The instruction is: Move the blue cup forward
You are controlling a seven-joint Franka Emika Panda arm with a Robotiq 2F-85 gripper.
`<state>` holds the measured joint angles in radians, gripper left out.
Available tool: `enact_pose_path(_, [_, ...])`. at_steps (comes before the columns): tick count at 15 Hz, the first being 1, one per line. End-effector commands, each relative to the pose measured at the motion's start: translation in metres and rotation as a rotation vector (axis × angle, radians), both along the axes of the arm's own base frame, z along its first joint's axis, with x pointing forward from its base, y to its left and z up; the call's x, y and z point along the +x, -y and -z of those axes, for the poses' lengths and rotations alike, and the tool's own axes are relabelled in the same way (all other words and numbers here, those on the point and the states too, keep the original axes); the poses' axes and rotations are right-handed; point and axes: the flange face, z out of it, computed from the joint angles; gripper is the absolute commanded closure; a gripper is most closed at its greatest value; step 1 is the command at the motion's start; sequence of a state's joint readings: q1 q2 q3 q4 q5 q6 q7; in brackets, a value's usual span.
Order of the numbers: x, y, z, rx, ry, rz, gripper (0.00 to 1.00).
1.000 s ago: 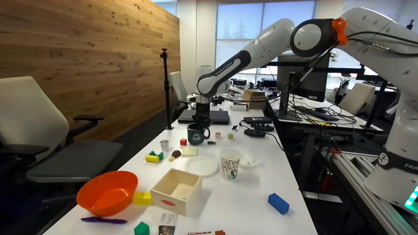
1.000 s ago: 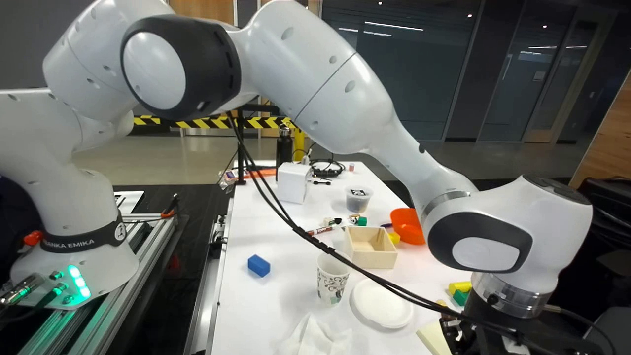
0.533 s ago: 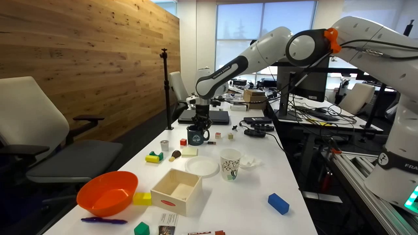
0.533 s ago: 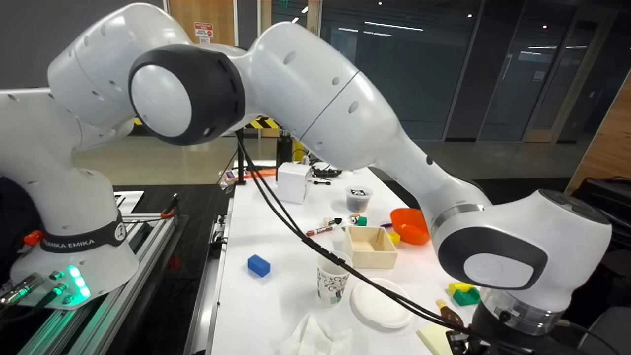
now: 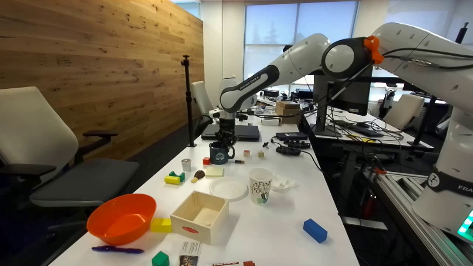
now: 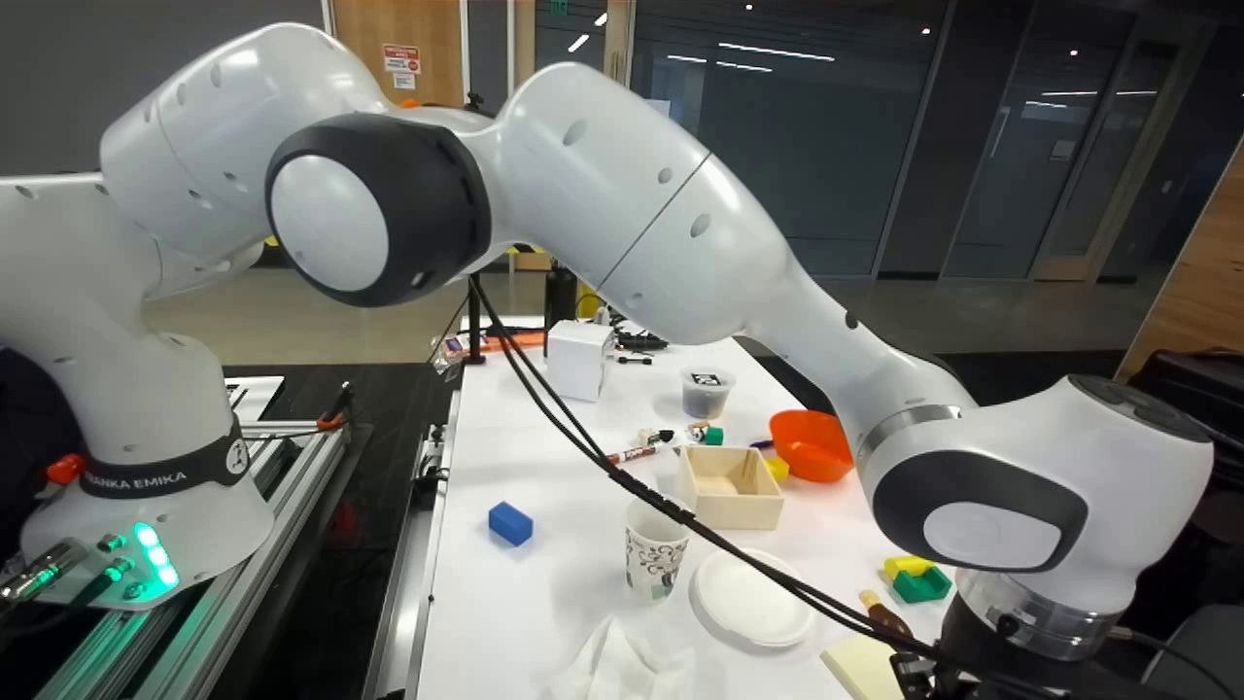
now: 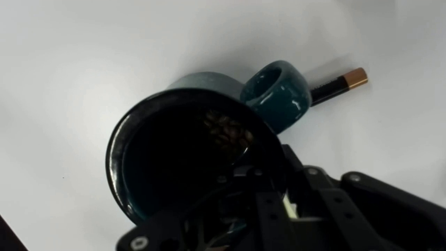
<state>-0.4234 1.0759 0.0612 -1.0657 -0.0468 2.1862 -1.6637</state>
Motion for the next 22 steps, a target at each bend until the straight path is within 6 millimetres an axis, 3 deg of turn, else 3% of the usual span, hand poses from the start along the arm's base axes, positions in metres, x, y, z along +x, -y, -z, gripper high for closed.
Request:
enact_pose_path(1, [0.010,0.001,-0.020,-0.019,0.057,-0.015,0.53])
enact_pose_path(6, [0.014,-0.014,-0.069,-0.075,0.113,0.040,0.19])
enact_pose_path(9, [0.014,-0.032,-0.097,-0.125,0.141,0.203,0.01])
enact_pose_path(14, [0.009,-0.090,-0.119,-0.160,0.290,0.449,0.00])
enact_pose_path(18, [-0.008,-0.140,-0.131,-0.163,0.375,0.659,0.00])
enact_pose_path(22, [-0.037,-0.166,-0.161,-0.227,0.407,0.877,0.00])
